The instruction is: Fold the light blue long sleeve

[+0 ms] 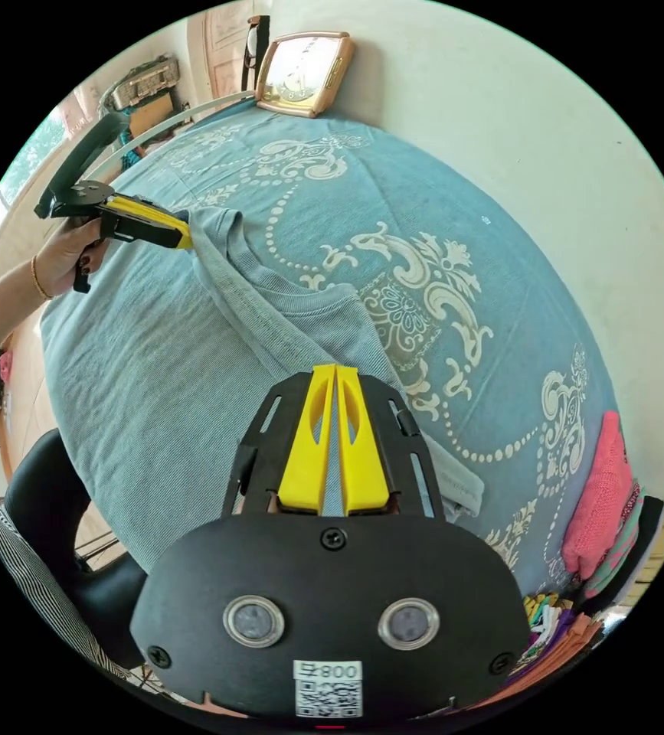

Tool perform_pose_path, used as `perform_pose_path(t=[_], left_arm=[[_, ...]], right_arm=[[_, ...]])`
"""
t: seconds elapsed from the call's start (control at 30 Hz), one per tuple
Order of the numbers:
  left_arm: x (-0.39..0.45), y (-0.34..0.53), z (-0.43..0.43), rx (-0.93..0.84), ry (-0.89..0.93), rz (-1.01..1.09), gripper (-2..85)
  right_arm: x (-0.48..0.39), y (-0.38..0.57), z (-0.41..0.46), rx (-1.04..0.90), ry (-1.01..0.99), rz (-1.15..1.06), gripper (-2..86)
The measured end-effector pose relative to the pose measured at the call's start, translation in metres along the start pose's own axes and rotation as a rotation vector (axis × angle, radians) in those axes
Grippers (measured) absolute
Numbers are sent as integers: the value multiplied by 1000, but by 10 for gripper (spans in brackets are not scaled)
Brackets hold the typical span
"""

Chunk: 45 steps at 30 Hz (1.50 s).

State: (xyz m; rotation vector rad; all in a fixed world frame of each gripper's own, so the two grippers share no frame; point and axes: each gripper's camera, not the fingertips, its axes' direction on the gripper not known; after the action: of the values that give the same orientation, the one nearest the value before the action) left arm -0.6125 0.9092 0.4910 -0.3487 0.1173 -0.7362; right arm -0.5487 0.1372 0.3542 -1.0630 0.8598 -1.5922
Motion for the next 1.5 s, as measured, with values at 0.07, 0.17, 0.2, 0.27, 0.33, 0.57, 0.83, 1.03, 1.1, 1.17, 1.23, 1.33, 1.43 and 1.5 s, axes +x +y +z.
perform_pose_path(t=[0.07,0.17,0.2,0.27,0.33,0.57,0.83,1.03,1.1,1.17,1.23,1.33,1.43,1.5], left_arm=[[1,-6,-3,13,-2,-14,2],[8,-5,-14,59,-3,-9,1],[10,-1,-16,67,-1,-4,2],[14,8,-17,71,-6,3,2],[21,19,-17,64,14,29,2],[23,15,-15,3,-46,54,2],[0,17,-55,126,-113,-15,2],[-20,75,-80,136,-154,-47,1],[-32,88,-82,104,-192,-85,1],[-47,97,-84,87,-202,-137,1],[-69,105,-90,88,-222,-199,1],[-100,115,-107,172,-150,-335,1],[-124,129,-124,237,-158,-439,0],[-127,140,-134,277,-132,-434,0]], right_arm=[[-5,-9,-8,19,23,20,0],[-23,-11,-34,112,-40,-7,0],[-36,-8,-41,132,-94,-51,0],[-59,-3,-38,103,-146,-122,0],[-88,1,-19,-2,-83,-201,-1],[-93,-7,-11,-50,36,-161,-3],[-64,-19,-33,20,199,-35,-4],[-63,22,-48,72,105,-7,-4],[-66,36,-47,58,117,-22,-4],[-61,48,-45,44,121,-8,-4],[-42,59,-40,16,103,57,-4],[-14,69,-36,3,82,139,-4],[9,78,-35,3,63,205,-4],[20,86,-37,11,59,244,-4]])
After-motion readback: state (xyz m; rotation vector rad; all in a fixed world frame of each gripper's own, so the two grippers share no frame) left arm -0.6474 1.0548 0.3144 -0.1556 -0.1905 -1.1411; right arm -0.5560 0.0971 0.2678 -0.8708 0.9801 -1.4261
